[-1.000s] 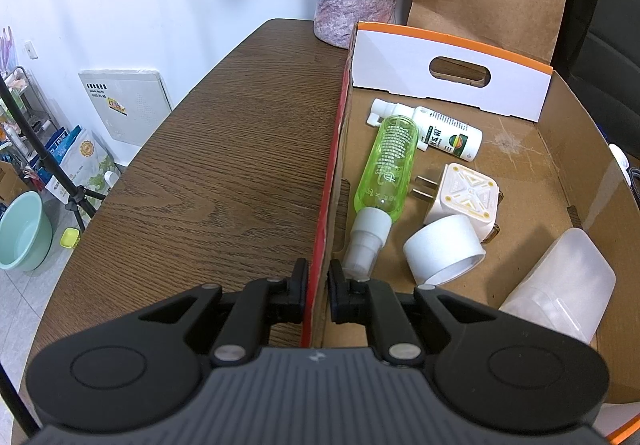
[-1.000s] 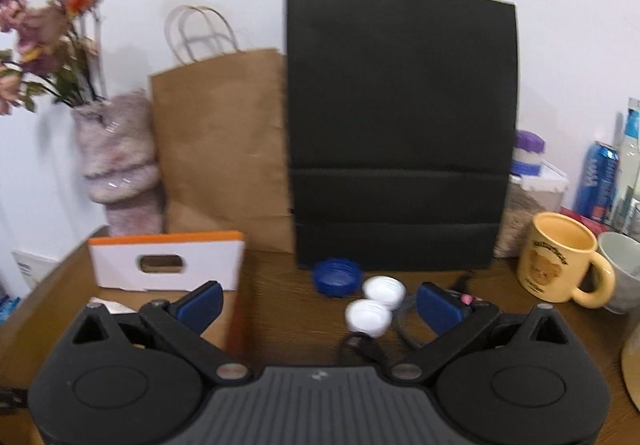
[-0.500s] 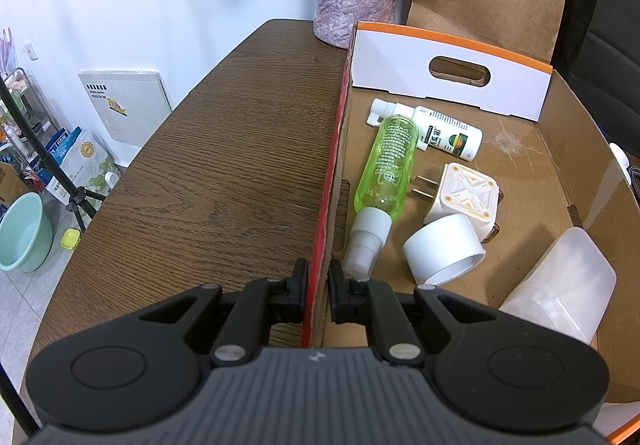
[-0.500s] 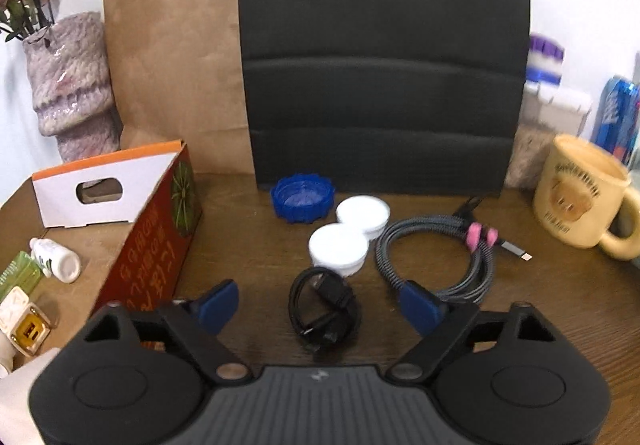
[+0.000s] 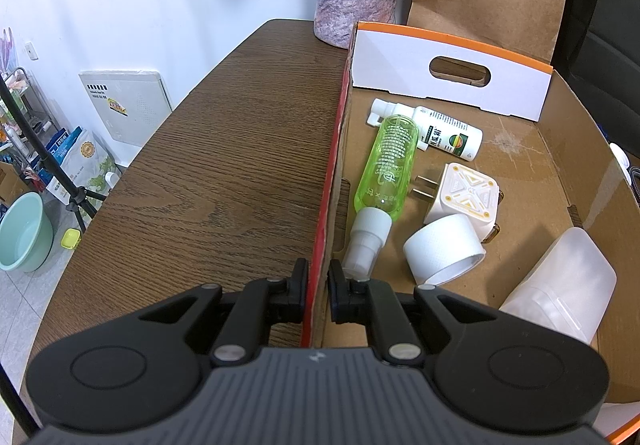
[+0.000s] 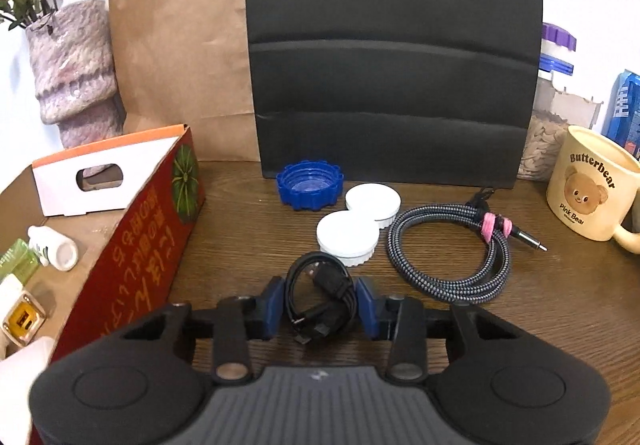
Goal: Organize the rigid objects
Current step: 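Grasp the small black cable with the right tool, then carry the black cable with the right tool into the orange box, release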
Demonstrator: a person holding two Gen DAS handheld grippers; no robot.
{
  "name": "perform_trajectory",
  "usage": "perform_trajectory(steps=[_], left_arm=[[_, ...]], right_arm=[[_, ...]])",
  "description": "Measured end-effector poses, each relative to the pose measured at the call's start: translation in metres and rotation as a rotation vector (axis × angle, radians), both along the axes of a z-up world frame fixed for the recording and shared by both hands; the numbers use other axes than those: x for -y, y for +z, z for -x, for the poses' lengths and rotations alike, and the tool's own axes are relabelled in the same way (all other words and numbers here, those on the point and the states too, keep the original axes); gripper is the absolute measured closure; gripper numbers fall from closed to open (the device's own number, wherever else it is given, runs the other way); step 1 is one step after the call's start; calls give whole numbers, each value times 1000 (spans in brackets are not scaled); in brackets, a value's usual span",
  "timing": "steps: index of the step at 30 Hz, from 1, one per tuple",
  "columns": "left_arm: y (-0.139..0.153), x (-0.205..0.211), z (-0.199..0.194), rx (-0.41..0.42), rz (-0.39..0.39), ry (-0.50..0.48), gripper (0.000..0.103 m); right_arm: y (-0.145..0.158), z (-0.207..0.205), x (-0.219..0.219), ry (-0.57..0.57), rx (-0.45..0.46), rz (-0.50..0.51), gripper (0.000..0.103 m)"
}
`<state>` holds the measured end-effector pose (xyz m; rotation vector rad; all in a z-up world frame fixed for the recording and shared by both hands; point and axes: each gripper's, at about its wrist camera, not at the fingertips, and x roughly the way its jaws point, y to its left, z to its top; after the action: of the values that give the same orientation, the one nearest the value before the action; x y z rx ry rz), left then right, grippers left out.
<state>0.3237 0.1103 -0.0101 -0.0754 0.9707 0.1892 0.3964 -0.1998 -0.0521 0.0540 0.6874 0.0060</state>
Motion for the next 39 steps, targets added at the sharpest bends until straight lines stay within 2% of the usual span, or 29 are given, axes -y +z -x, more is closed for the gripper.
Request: perform_trajectory(steps=[10, 23, 32, 39], left_arm=[[0, 0, 0, 0, -1, -1, 92], [0, 0, 0, 0, 0, 0, 92], [0, 0, 0, 0, 0, 0, 92], [0, 0, 0, 0, -1, 0, 92]], right_arm=[[9, 7, 3, -19, 33, 18, 67], [49, 29, -8, 13, 130, 32, 67], [80, 52, -23, 68, 216, 32, 67], [97, 73, -51, 160, 275, 35, 67]])
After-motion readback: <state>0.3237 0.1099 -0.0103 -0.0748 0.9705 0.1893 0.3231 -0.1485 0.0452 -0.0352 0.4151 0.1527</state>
